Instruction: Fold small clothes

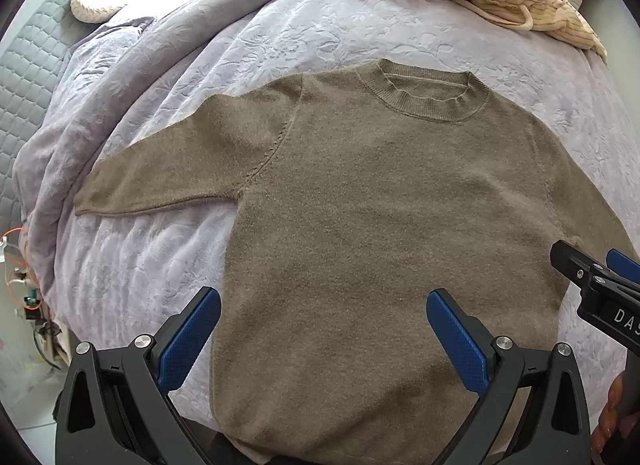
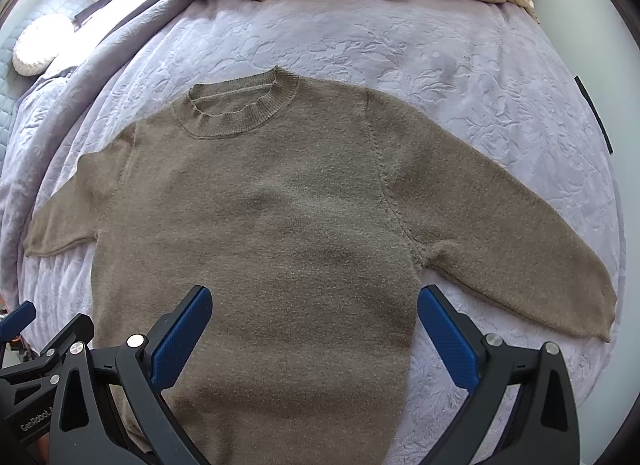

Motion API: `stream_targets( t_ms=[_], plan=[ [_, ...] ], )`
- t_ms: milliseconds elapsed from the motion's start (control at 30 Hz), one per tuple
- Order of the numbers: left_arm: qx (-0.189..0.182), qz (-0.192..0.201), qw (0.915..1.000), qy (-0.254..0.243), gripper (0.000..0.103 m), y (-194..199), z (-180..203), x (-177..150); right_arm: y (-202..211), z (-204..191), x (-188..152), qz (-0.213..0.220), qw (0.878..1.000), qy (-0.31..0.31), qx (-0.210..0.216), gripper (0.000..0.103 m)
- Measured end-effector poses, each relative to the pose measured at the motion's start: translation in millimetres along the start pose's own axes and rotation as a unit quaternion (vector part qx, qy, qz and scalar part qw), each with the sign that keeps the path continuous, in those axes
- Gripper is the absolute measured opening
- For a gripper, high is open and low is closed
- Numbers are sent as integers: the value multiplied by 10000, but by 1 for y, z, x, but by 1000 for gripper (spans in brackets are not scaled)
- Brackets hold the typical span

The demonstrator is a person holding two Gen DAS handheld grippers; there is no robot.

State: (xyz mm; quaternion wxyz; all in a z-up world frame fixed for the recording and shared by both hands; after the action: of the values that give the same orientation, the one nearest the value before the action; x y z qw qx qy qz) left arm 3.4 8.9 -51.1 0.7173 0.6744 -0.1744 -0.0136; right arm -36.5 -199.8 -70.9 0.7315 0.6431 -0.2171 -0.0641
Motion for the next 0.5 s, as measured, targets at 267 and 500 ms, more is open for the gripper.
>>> stream_targets(
  t_ms=[267,500],
  plan=[
    [-153,-53,9998,90,103,-5,-7,0,0,-1,0,-43,9999,14,-138,102],
    [-448,-129,9988,126,103,-16,-16,6,-4,-4,0,-141,9997,-85,-166,102]
  ],
)
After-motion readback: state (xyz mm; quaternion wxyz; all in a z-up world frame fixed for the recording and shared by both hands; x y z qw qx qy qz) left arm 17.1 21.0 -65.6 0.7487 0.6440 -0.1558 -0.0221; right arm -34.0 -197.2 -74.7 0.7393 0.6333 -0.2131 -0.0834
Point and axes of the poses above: each gripper's, at about its wrist camera, not at the fingertips, and y roughly against the way its jaws point, z to its right, x to its top, the point moved 5 cm from there along -y, roughly the way its jaws point, and after that the axes turned 9 degrees about -x, right-handed, at the moved point
